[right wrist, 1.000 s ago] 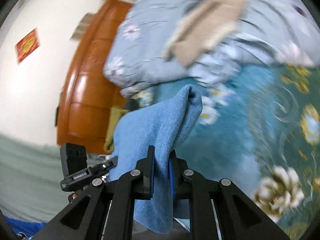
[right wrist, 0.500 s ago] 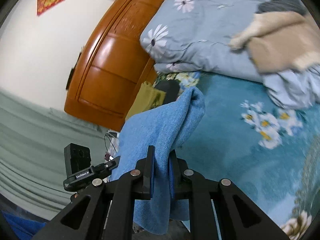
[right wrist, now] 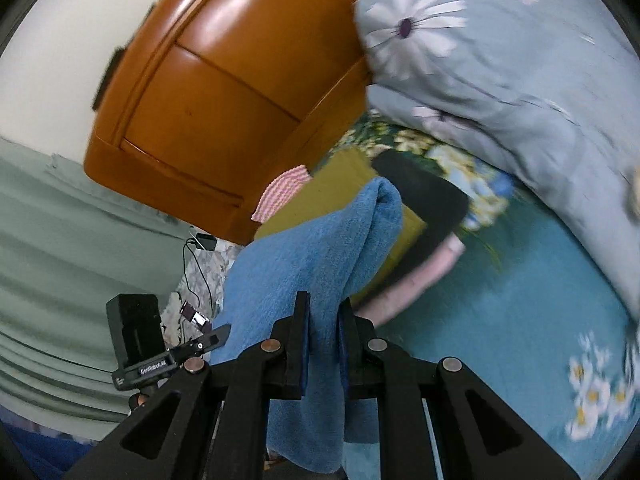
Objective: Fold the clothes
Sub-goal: 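Lift the blue shirt with both grippers and carry it to the clothes stack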
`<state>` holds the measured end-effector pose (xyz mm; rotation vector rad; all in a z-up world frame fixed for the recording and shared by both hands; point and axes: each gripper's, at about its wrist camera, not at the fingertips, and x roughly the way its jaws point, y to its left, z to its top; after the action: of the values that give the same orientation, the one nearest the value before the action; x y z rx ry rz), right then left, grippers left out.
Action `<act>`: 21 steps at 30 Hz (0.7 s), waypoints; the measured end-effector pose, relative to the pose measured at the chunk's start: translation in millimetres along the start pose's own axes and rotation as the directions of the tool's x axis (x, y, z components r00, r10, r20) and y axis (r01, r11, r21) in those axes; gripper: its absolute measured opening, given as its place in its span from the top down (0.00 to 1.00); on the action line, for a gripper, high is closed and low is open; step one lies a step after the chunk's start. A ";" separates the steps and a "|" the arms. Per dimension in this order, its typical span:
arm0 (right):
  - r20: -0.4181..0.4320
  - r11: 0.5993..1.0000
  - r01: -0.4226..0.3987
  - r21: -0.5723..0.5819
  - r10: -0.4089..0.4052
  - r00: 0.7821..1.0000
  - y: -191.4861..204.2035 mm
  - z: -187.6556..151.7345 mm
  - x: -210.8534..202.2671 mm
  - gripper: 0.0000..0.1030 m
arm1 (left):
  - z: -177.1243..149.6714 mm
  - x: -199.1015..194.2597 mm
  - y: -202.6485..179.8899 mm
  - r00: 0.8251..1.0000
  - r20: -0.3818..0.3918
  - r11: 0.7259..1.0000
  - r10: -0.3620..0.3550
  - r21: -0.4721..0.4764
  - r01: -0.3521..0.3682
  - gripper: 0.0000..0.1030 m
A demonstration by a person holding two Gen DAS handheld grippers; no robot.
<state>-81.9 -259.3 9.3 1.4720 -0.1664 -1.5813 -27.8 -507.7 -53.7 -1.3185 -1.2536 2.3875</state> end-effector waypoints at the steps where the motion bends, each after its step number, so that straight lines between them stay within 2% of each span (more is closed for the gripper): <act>1: -0.022 1.000 0.008 -0.016 -0.009 1.000 7.1 12.3 14.3 0.88 | 8.2 -2.0 9.3 1.000 0.009 1.000 0.008 -0.014 -0.008 0.85; 7: -0.144 0.992 0.042 -0.117 -0.059 0.988 36.8 76.5 91.7 0.88 | 46.3 -5.6 57.1 0.996 0.062 0.994 0.057 -0.095 -0.051 0.85; 12: -0.222 0.980 0.078 -0.181 -0.118 0.968 35.3 116.1 143.8 0.88 | 63.2 4.5 80.1 0.988 0.097 0.987 0.117 -0.123 -0.105 0.86; 17: -0.273 0.968 0.102 -0.228 -0.164 0.948 25.9 135.1 181.9 0.88 | 53.8 24.3 87.2 0.981 0.062 0.979 0.183 -0.104 -0.176 0.86; 21: -0.309 0.950 0.148 -0.273 -0.233 0.922 15.5 138.4 204.4 0.88 | 41.6 42.8 92.0 0.983 0.011 0.976 0.182 -0.126 -0.179 0.86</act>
<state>-157.2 -473.6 -88.4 1.5704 0.3725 -1.4123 -61.7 -571.4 -136.3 -1.5056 -1.3643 2.4861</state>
